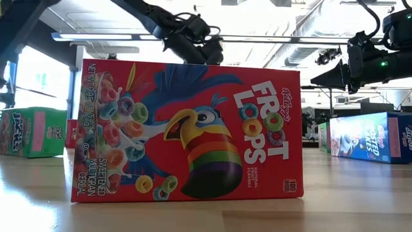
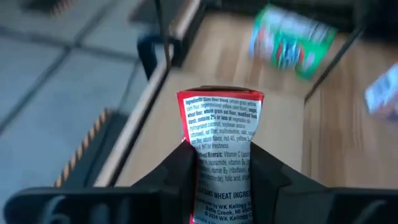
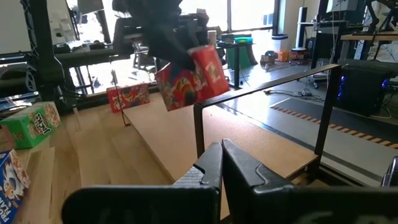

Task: Stack cereal on shelf
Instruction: Put the middle red cereal box on the shelf

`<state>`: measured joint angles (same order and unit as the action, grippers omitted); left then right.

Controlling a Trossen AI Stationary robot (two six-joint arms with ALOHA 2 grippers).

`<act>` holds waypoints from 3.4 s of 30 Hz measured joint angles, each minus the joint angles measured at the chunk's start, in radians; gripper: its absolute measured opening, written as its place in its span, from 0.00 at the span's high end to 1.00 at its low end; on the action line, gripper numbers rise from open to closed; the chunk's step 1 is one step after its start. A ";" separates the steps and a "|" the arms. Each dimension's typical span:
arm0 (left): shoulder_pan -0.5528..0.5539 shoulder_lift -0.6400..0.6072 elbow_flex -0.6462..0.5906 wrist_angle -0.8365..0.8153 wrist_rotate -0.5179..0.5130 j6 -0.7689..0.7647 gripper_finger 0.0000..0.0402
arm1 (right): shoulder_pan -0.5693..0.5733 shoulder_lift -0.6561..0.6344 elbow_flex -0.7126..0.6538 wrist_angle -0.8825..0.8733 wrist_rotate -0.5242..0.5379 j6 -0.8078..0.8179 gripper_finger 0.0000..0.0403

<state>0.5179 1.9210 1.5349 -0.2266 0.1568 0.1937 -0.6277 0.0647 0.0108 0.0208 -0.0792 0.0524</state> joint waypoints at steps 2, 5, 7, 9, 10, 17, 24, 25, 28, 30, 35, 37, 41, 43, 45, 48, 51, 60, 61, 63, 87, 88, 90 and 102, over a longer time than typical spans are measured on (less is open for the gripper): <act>0.000 -0.031 -0.090 0.139 0.011 0.004 0.79 | 0.000 0.002 0.000 0.000 0.000 0.000 1.00; 0.001 -0.067 -0.229 0.355 0.068 0.004 0.79 | 0.000 0.002 0.000 0.000 0.000 0.000 1.00; 0.005 -0.081 -0.311 0.483 0.088 0.001 0.79 | 0.000 0.001 0.000 0.000 -0.001 0.000 1.00; 0.013 -0.093 -0.378 0.606 0.121 -0.002 0.79 | 0.000 0.001 0.000 0.000 -0.001 0.000 1.00; 0.017 -0.100 -0.404 0.657 0.142 -0.009 0.79 | 0.000 0.001 0.000 0.000 -0.001 0.000 1.00; 0.055 -0.117 -0.470 0.846 0.343 -0.121 0.79 | 0.000 0.001 0.000 0.000 -0.001 0.000 1.00; 0.065 -0.142 -0.470 0.898 0.418 -0.119 0.79 | 0.000 0.001 0.000 0.000 -0.001 0.000 1.00; 0.065 -0.145 -0.470 0.912 0.428 -0.115 0.79 | 0.000 0.001 0.000 0.000 -0.001 0.000 1.00; 0.065 -0.149 -0.470 0.936 0.453 -0.131 0.79 | 0.000 0.001 0.000 0.000 -0.002 0.000 1.00; 0.064 -0.149 -0.470 0.937 0.462 -0.133 0.79 | 0.000 0.001 0.000 0.000 -0.002 0.000 1.00; 0.064 -0.150 -0.470 0.953 0.527 -0.135 0.79 | -0.001 0.001 0.000 -0.002 0.063 -0.078 1.00; 0.064 -0.149 -0.470 0.998 0.565 -0.141 0.79 | -0.001 0.001 0.000 -0.002 0.101 -0.124 1.00; 0.064 -0.149 -0.478 1.086 0.593 -0.158 0.79 | -0.001 0.001 0.000 -0.005 0.079 -0.057 1.00; 0.064 -0.149 -0.514 1.162 0.583 -0.160 0.79 | -0.001 0.001 0.000 -0.005 0.060 0.007 1.00; 0.065 -0.149 -0.571 1.261 0.560 -0.176 0.79 | -0.001 0.004 0.000 0.022 0.057 0.016 1.00; 0.071 -0.149 -0.651 1.408 0.536 -0.210 0.79 | 0.000 0.000 0.000 0.147 0.034 0.019 1.00; 0.075 -0.149 -0.707 1.483 0.513 -0.238 0.79 | 0.000 0.001 0.000 0.294 -0.035 0.062 1.00; 0.079 -0.152 -0.724 1.511 0.496 -0.253 0.79 | 0.007 0.162 0.053 0.456 -0.053 0.224 0.97; 0.081 -0.151 -0.724 1.505 0.492 -0.254 0.79 | 0.014 0.204 0.067 0.478 -0.052 0.206 0.94; 0.090 -0.152 -0.724 1.501 0.487 -0.271 0.79 | 0.032 0.298 0.104 0.519 -0.058 0.168 0.86; 0.105 -0.154 -0.723 1.444 0.476 -0.298 0.79 | 0.172 1.306 1.176 -0.196 -0.114 -0.165 0.24; 0.105 -0.154 -0.723 1.444 0.484 -0.298 0.79 | 0.172 1.333 1.219 -0.245 -0.124 -0.173 0.24; 0.105 -0.154 -0.723 1.444 0.498 -0.298 0.79 | 0.172 1.388 1.303 -0.335 -0.132 -0.189 0.24; 0.105 -0.162 -0.725 1.435 0.545 -0.324 0.79 | 0.172 1.623 1.622 -0.689 -0.137 -0.236 0.27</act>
<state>0.6224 1.7587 0.8104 1.2083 0.7020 -0.1300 -0.4553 1.6881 1.6328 -0.6680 -0.2165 -0.1836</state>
